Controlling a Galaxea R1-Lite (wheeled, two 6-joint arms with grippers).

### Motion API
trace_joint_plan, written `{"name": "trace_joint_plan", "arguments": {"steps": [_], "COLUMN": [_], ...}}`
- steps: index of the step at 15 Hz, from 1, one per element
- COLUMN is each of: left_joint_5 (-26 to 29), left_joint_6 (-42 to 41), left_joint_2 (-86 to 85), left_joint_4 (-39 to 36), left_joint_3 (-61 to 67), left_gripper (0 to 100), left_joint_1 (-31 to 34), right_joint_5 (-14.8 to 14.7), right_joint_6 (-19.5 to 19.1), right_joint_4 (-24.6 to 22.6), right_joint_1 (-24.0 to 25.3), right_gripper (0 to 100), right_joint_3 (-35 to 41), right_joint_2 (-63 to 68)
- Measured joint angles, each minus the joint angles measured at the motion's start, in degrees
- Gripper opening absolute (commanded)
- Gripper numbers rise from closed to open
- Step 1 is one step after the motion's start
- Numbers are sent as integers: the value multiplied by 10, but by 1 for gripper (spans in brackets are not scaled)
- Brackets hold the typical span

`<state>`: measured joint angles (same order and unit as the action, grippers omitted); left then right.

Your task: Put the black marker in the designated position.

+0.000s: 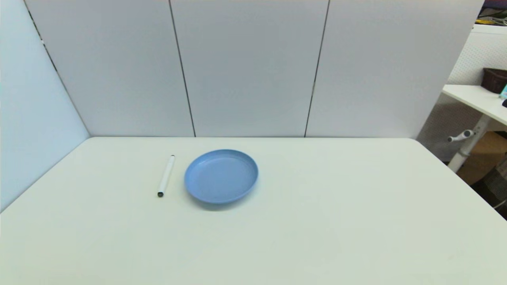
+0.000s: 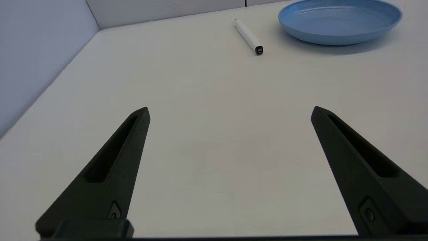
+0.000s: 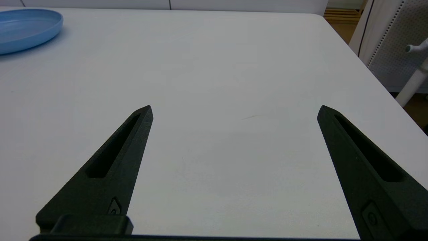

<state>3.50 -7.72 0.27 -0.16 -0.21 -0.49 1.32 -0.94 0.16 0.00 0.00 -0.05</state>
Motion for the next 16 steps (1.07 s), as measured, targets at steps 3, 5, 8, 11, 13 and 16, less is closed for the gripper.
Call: {"name": "trace_joint_plan", "arguments": {"steps": [3, 5, 8, 11, 13, 16], "left_joint_5": [-5, -15, -23, -24, -24, -24], "left_joint_6": [26, 40, 63, 64, 64, 64], "left_joint_2": [-3, -4, -4, -4, -4, -4], "left_joint_4": [3, 3, 3, 3, 3, 3], "left_joint_3": [1, 2, 2, 2, 2, 2], "left_gripper": [100, 100, 100, 100, 100, 100], "left_joint_1": [0, 0, 0, 0, 0, 0], "right_joint_5": [0, 0, 0, 0, 0, 1], "right_joint_6": [0, 0, 0, 0, 0, 0], "right_joint_4": [0, 0, 0, 0, 0, -1], "right_joint_1": [0, 0, 0, 0, 0, 0], "right_gripper": [100, 100, 100, 100, 100, 100], "right_joint_3": [0, 0, 0, 0, 0, 0], "right_joint_2": [0, 0, 0, 0, 0, 0]}}
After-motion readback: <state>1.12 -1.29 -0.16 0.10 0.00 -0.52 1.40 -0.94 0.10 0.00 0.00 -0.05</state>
